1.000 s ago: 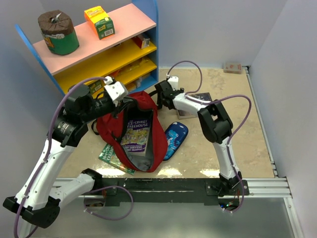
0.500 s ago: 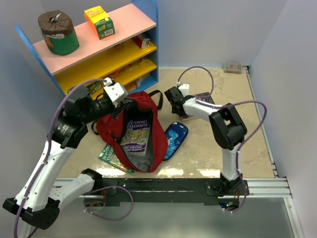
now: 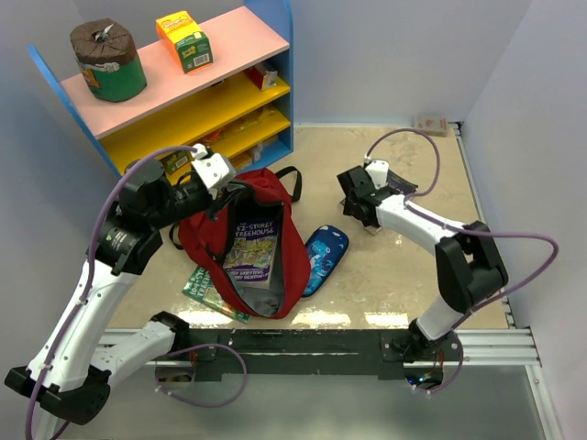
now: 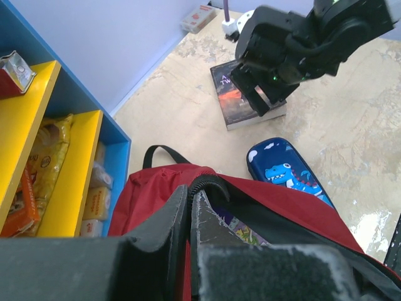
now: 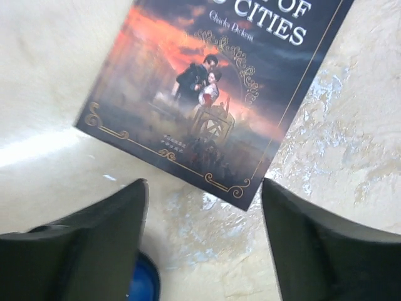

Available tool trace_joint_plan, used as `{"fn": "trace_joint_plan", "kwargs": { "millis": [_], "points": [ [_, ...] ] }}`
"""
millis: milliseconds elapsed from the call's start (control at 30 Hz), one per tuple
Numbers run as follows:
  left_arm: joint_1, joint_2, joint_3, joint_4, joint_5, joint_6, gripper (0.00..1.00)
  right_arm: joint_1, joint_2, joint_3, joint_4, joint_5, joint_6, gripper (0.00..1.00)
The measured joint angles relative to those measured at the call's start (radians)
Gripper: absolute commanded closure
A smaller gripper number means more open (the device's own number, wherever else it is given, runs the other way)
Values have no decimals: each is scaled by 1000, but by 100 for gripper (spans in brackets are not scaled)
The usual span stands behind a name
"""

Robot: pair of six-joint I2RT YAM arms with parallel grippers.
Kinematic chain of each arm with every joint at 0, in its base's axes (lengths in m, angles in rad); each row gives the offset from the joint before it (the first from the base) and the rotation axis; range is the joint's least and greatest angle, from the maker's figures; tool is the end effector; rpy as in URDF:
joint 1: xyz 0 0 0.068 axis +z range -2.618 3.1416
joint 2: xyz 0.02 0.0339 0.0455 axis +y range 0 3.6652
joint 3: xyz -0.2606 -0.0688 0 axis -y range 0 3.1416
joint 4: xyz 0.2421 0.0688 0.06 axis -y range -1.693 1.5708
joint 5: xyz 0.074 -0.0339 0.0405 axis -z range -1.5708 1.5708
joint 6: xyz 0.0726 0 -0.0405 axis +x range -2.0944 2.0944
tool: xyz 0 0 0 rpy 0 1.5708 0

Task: Pack the student bag
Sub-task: Adjust the book at the center of the board, then pick up the book from the center of the board.

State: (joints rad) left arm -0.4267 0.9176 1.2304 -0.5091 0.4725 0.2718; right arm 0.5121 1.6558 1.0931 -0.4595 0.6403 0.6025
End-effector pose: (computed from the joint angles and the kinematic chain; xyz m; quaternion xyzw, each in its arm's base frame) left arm 0.1770 -0.1168 0.4250 0.3967 0.6553 -0.2281 0.6009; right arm 0.3245 0.1326 0.1819 0.1264 0.9089 -0.1211 0.3784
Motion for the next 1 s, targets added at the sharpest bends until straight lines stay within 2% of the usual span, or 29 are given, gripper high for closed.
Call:
{"fn": "trace_joint_plan", "kwargs": {
  "millis": [67, 200, 367, 500, 1000],
  "points": [
    [0, 0, 0, 0, 0, -1, 100, -8, -51, -6, -3, -4, 19, 13],
    [0, 0, 0, 0, 4, -2, 100, -92, -155, -71, 27, -71, 68, 10],
    [0, -2, 0, 0, 6, -2, 100, -275, -182, -170, 71, -171, 128, 16],
    [0, -2, 0, 0, 8, -2, 100, -361, -136, -189, 101, -247, 170, 20],
    [0, -24, -18, 1, 11, -2, 100, -409, -40, -189, 328, -408, 251, 33]
  ]
}}
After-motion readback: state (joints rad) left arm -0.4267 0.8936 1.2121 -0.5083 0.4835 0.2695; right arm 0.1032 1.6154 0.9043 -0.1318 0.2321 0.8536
